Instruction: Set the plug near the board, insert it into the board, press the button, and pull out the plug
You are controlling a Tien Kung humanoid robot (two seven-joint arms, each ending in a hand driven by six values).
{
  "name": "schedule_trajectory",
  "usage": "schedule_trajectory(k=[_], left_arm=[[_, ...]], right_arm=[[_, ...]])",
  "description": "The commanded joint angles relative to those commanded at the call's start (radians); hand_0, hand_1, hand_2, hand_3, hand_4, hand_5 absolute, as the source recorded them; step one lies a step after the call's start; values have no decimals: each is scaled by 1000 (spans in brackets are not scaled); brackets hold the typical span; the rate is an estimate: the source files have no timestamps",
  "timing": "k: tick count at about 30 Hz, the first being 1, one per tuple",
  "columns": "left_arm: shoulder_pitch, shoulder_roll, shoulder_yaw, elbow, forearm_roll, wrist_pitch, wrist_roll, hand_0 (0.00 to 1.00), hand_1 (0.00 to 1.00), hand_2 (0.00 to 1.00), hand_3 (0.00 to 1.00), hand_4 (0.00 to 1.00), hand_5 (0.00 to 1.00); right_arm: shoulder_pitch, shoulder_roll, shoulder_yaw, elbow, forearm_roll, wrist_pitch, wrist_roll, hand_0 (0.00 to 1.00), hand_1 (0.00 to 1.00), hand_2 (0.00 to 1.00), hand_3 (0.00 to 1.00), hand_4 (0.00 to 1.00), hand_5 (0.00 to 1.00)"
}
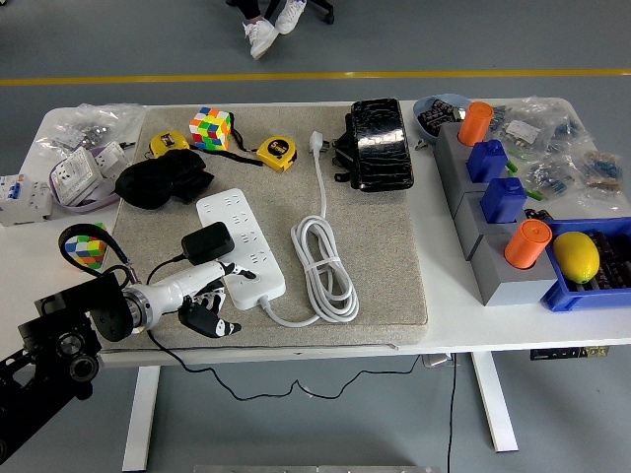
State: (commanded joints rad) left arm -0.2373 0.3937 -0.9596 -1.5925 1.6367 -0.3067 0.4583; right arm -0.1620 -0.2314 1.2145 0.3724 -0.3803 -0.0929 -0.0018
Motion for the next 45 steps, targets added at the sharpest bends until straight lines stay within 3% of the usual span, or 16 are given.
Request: schedule_trajectory(k=[13, 17, 18, 19, 21, 24, 25, 30, 31, 33, 36, 37, 42, 43, 45], left_arm=[[-2, 0, 9, 13, 9, -8, 11, 62, 87, 154, 869, 788, 2], [2, 1, 0, 8, 2, 11, -22, 62, 87, 154, 869, 788, 2], [4, 2, -7, 6, -4, 28, -49, 62, 87, 154, 869, 788, 2], [5, 2, -13, 5, -9, 43, -75, 79, 97, 189, 847, 674, 2], [6, 2, -23, 8, -14, 75, -122, 79, 97, 189, 847, 674, 2], [6, -3, -34, 28, -25, 168, -229, 79, 97, 189, 847, 674, 2], [5, -5, -33, 42, -40, 201, -265, 162, 160, 321, 644, 771, 93], [-3, -21, -26, 108, -55, 347, -434, 162, 160, 321, 644, 771, 93], [-4, -25, -25, 120, -57, 371, -461, 247, 318, 471, 578, 831, 160], [-7, -34, -24, 145, -54, 414, -505, 247, 318, 471, 578, 831, 160], [-15, -47, -24, 181, -26, 458, -542, 247, 318, 471, 578, 831, 160], [-20, -53, -23, 196, -11, 469, -549, 399, 502, 539, 558, 917, 242], [-40, -76, -17, 255, 72, 480, -537, 399, 502, 539, 558, 917, 242], [-43, -79, -16, 262, 90, 481, -535, 652, 702, 711, 637, 960, 274], [-53, -87, -13, 282, 134, 485, -532, 652, 702, 711, 637, 960, 274]], right_arm=[[1, 0, 0, 0, 0, 0, 0, 563, 654, 638, 540, 915, 447], [1, 1, 2, 1, -1, 0, 1, 563, 654, 638, 540, 915, 447], [0, 1, 1, 0, 0, 0, 1, 563, 654, 638, 540, 915, 447], [0, 0, 0, 0, 0, 0, 1, 563, 654, 638, 540, 915, 447], [-1, 0, -1, 0, 0, 0, 1, 563, 654, 638, 540, 915, 447], [0, 1, -1, -1, 0, 0, 0, 563, 654, 638, 540, 915, 447], [0, 1, 0, -1, 0, 0, 0, 563, 654, 637, 540, 915, 446], [2, 1, 2, 0, -1, 0, 1, 563, 654, 637, 540, 915, 446], [2, 2, 1, 0, -1, 0, 1, 563, 653, 637, 541, 915, 447], [1, 2, -1, -1, 1, 0, 1, 563, 653, 637, 541, 915, 447], [1, 1, -2, -1, 1, 0, 0, 563, 653, 637, 541, 915, 447], [0, 1, -2, -1, 1, 0, 0, 561, 654, 637, 540, 915, 446], [0, 0, -3, 0, 1, 0, 1, 561, 654, 637, 540, 915, 446], [0, 0, -4, 0, 1, 0, 1, 561, 654, 637, 540, 914, 447], [2, 0, -4, 0, 2, 0, 1, 561, 654, 637, 540, 914, 447]])
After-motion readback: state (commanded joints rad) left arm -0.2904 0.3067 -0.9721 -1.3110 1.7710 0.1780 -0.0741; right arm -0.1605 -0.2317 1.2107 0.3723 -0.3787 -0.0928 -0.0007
